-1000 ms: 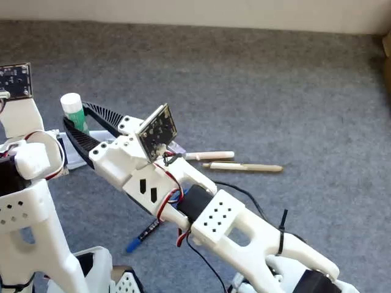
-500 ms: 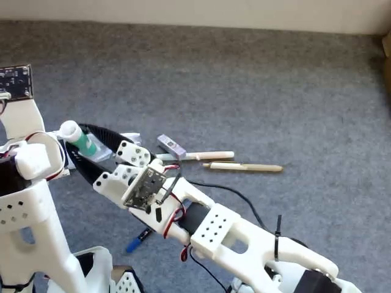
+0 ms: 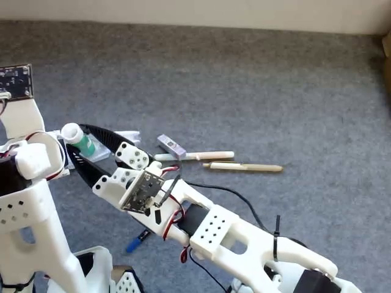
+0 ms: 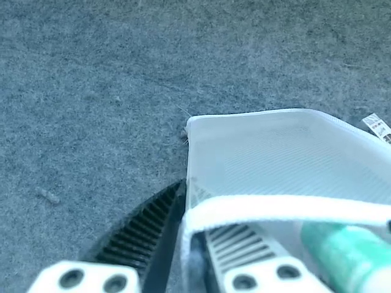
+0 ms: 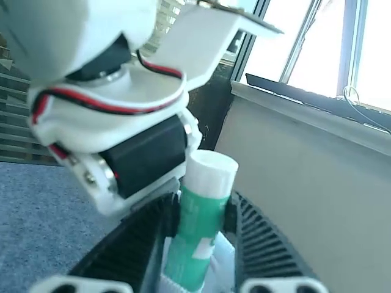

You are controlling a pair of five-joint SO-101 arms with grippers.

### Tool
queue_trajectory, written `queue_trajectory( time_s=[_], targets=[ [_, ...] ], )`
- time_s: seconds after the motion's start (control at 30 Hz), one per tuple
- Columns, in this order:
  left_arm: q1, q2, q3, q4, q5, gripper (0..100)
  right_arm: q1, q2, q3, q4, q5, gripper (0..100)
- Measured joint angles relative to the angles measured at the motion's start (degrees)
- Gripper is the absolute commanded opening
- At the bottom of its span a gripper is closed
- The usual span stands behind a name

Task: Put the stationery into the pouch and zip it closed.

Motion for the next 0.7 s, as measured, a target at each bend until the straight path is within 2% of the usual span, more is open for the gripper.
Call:
queue_trajectory(
  time_s=[0.37, 0.5, 0.7],
  targets=[
    [0.0, 0.0, 0.0, -0.2, 0.0, 1, 0.0, 0.0, 0.0, 0.8, -1.1, 17.3],
    [0.0, 0.0, 0.0, -0.2, 0.0, 1, 4.3, 0.0, -3.5, 9.6, -9.2, 17.3],
    [0.0, 0.0, 0.0, -0.5, 0.0, 1, 11.0, -1.8, -14.3, 30.2, -23.6, 17.3]
  ],
)
